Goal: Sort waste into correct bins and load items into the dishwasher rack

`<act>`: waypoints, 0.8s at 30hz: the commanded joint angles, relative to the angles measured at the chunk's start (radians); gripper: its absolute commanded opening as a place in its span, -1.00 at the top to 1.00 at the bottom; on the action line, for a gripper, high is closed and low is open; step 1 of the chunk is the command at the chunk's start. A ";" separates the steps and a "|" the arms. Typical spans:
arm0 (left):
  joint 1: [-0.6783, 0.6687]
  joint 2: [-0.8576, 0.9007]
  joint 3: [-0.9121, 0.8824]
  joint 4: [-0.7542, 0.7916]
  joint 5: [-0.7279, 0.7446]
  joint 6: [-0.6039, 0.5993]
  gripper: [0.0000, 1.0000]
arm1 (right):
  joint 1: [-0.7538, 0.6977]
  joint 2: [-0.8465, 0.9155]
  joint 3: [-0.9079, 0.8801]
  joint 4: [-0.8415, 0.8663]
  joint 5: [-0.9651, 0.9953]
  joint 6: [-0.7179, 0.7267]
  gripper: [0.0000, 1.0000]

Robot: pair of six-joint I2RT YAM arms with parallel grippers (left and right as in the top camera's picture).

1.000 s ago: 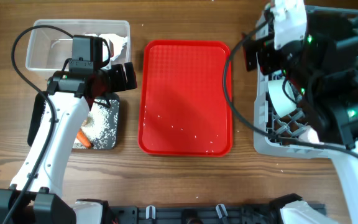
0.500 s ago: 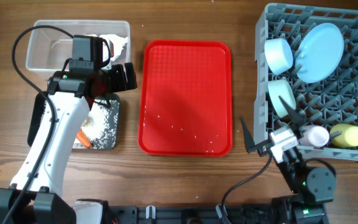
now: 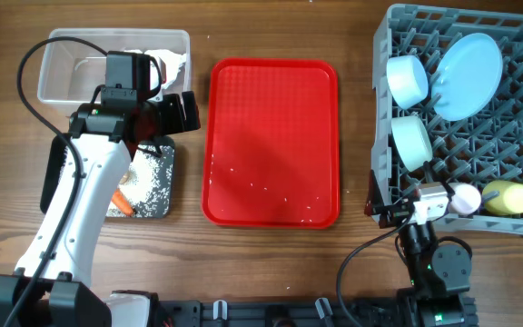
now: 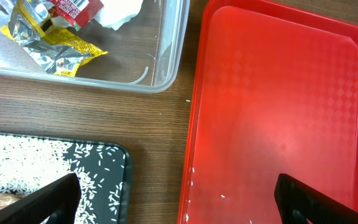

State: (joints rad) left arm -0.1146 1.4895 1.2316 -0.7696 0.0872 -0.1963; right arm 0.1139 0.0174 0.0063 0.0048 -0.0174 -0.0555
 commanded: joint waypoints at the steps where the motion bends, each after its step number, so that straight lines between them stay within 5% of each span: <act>1: 0.005 -0.001 0.005 0.002 0.008 -0.002 -1.00 | -0.003 -0.013 -0.001 0.002 0.022 0.031 -0.99; 16: 0.006 -0.029 -0.006 0.011 -0.021 0.009 -1.00 | -0.003 -0.013 -0.001 0.002 0.022 0.031 -1.00; 18: 0.006 -0.111 -0.086 0.113 -0.018 0.009 -1.00 | -0.003 -0.013 -0.001 0.002 0.022 0.031 -1.00; 24: 0.094 -0.701 -0.695 0.566 0.029 0.009 -1.00 | -0.003 -0.013 -0.001 0.002 0.021 0.030 -0.99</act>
State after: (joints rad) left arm -0.0803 0.9878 0.7345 -0.2810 0.0826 -0.1955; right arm 0.1139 0.0139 0.0063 0.0032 -0.0162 -0.0448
